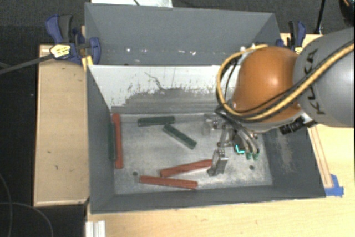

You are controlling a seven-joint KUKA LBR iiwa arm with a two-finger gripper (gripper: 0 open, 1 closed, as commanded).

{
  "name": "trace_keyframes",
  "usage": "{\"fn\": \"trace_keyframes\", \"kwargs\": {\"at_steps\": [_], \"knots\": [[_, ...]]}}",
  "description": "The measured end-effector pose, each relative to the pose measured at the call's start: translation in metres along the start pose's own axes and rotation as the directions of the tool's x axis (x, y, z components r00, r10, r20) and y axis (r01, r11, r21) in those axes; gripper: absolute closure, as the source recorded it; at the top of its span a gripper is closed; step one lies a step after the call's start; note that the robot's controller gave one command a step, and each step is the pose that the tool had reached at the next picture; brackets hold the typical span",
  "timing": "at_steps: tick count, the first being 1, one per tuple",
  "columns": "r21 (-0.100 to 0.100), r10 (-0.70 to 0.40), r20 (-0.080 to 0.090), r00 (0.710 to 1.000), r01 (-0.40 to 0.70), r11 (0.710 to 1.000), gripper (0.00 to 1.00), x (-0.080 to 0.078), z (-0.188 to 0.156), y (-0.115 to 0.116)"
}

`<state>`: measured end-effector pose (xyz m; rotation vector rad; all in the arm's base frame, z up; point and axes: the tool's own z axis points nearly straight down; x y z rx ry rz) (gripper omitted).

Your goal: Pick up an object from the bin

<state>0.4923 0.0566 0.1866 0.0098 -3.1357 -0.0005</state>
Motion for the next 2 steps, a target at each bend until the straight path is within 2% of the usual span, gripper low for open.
{"fn": "trace_keyframes", "kwargs": {"at_steps": [1,2], "knots": [[0.0,-0.076,0.005,0.997,0.076,0.997,0.0,-0.0618,0.119,0.0037],[0.0,-0.072,0.008,0.997,0.072,0.997,1.0,-0.0624,0.1151,0.0038]]}}
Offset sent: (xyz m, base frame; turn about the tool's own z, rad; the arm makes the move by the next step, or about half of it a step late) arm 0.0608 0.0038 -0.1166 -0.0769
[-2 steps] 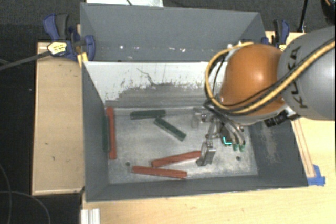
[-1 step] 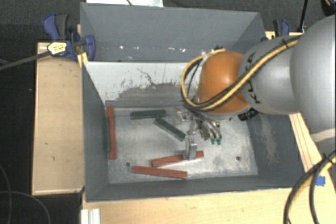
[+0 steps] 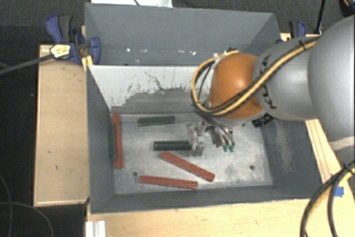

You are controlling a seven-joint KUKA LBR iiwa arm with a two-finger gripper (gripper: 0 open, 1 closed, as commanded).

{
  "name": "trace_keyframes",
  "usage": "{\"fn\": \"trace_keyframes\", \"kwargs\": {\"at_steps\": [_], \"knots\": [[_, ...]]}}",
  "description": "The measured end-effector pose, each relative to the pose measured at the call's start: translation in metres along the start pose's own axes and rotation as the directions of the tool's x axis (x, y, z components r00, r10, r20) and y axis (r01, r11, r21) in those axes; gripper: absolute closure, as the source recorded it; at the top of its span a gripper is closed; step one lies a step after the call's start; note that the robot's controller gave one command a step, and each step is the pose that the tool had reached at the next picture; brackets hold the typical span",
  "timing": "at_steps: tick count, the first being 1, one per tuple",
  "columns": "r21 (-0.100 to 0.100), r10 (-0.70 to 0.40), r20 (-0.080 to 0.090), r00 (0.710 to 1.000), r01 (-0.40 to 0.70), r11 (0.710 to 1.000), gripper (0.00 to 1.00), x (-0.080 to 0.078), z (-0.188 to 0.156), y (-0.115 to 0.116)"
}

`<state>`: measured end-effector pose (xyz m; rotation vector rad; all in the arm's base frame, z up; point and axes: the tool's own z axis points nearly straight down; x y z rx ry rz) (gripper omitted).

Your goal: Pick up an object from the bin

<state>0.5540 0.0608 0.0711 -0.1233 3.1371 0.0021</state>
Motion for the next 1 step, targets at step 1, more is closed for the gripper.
{"fn": "trace_keyframes", "kwargs": {"at_steps": [1], "knots": [[0.003,-0.255,0.006,0.967,0.255,0.967,1.0,-0.0143,-0.1433,-0.0073]]}}
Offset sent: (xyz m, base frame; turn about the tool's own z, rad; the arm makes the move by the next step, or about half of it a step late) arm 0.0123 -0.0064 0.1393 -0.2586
